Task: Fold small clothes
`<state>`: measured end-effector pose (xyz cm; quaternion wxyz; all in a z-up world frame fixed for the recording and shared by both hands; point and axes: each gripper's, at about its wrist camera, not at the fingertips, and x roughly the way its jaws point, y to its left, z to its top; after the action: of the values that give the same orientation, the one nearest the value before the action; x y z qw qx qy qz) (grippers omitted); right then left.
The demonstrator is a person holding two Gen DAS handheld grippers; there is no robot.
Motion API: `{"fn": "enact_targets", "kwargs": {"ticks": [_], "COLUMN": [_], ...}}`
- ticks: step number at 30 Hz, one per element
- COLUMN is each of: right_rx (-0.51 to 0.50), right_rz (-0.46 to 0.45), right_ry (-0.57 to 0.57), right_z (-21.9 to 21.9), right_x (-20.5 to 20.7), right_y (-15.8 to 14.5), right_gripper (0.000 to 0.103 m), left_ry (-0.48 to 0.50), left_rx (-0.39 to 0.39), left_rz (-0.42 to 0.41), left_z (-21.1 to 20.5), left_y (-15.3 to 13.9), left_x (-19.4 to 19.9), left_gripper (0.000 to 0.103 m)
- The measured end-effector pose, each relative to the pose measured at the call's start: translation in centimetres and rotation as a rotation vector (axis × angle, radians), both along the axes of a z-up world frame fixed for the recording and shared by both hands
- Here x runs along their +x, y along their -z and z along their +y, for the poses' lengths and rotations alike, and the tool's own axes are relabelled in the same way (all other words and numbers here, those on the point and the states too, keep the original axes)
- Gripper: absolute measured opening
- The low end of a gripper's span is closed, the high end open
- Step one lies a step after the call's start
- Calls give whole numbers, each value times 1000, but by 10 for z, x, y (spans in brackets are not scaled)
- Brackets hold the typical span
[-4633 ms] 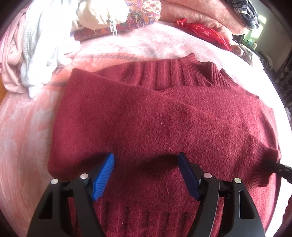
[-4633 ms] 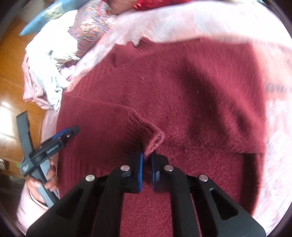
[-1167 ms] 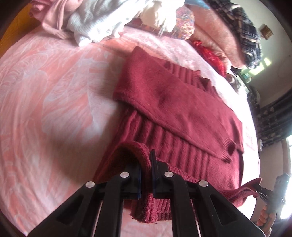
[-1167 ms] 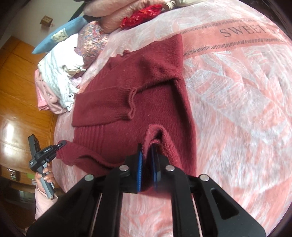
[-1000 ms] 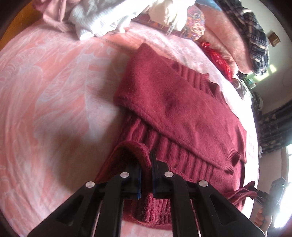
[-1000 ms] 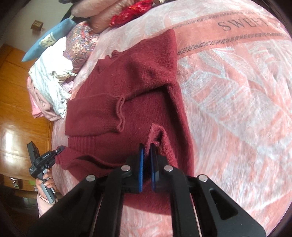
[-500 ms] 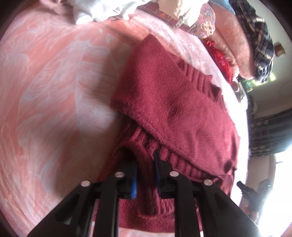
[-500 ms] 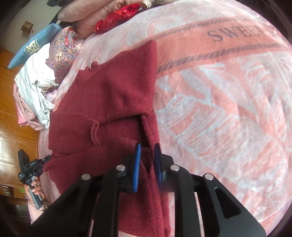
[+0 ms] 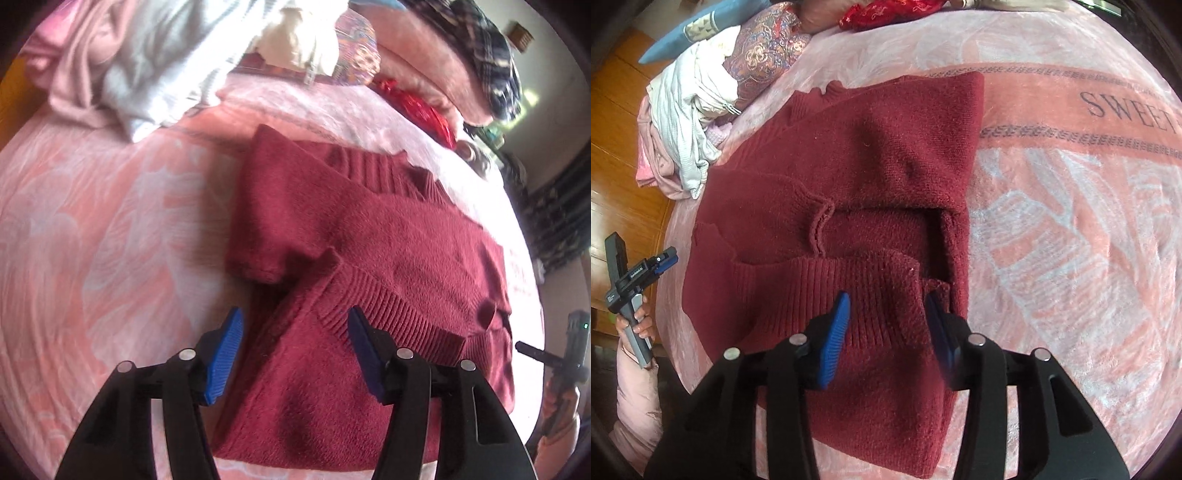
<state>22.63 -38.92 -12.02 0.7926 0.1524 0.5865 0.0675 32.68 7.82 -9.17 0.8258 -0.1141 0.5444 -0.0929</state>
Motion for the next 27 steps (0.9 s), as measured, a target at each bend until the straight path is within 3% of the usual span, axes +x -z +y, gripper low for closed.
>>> {"fn": "enact_targets", "kwargs": {"ticks": [1, 7, 10, 12, 14, 16, 27], "right_rx": [-25, -112, -139, -137, -129, -118, -2], "right_rz": [0, 45, 45, 30, 25, 7, -114], "right_ry": [-7, -86, -104, -128, -131, -151, -107], "right_z": [2, 21, 28, 33, 34, 36, 15], "right_x": [1, 5, 7, 7, 6, 2, -29], "right_y": [1, 17, 25, 24, 21, 16, -25], "right_gripper": [61, 63, 49, 35, 12, 9, 8], "left_ry": [18, 115, 139, 152, 167, 172, 134], "left_rx": [18, 141, 185, 209, 233, 221, 174], "left_rz": [5, 22, 21, 17, 20, 16, -151], "left_z": [-6, -35, -45, -50, -55, -57, -38], "left_y": [3, 22, 29, 34, 38, 37, -11], "left_x": [4, 12, 13, 12, 10, 6, -37], "left_gripper": [62, 63, 63, 57, 27, 12, 10]}}
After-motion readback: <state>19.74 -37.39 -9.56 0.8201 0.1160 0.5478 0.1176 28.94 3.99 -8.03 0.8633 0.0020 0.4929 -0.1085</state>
